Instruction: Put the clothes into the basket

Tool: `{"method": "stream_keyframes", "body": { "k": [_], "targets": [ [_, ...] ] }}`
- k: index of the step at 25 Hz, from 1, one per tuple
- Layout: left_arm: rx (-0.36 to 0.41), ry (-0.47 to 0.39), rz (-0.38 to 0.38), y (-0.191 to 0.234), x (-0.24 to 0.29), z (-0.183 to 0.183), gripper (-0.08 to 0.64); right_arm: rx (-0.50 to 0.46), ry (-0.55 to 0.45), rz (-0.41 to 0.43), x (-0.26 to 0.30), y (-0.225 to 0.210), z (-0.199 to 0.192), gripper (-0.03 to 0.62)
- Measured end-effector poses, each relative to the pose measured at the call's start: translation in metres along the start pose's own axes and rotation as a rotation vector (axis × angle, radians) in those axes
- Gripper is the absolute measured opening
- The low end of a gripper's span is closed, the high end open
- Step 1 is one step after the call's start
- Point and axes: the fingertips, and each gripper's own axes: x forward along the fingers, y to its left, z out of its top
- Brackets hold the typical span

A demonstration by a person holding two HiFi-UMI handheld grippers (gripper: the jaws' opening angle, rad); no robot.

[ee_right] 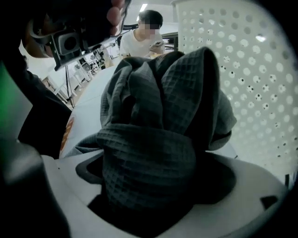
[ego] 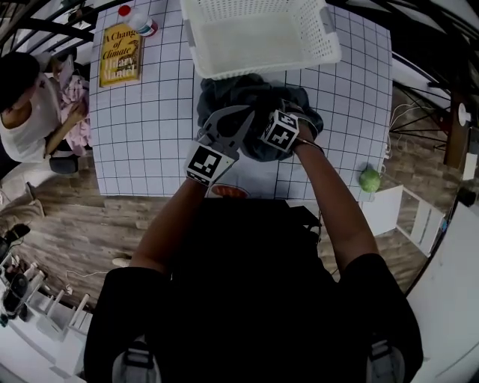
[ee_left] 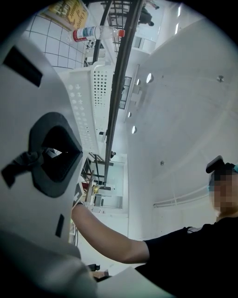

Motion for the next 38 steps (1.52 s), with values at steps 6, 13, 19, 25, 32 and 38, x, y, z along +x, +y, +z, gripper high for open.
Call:
{"method": "stream_keyframes", "body": {
  "k": [6,13,19,25,32,38],
  "targets": [
    [-0.002,0.003,0.011,0.008,-0.005,-0.004,0.003,-0.026,0.077,-0.026,0.015,-0.007,-0.005,0.502],
    [-0.009,0.006,0.020,0.013,-0.013,0.001,0.003,0.007,0.095,-0.030,0.006,-0.009,-0.003,0.375],
    [0.006,-0.001,0.037,0.010,-0.023,0.013,0.003,0.038,0.077,-0.025,-0.018,0.000,0.006,0.342],
    [0.020,-0.023,0.063,0.005,-0.034,0.031,0.003,0.020,0.052,-0.022,-0.055,0.008,0.019,0.341],
    [0.040,-0.031,0.098,-0.008,-0.050,0.054,0.003,-0.017,0.058,-0.004,-0.099,0.030,0.017,0.341],
    [0.050,-0.047,0.114,-0.018,-0.059,0.075,0.003,-0.057,0.056,-0.018,-0.134,0.040,0.016,0.342]
  ]
}}
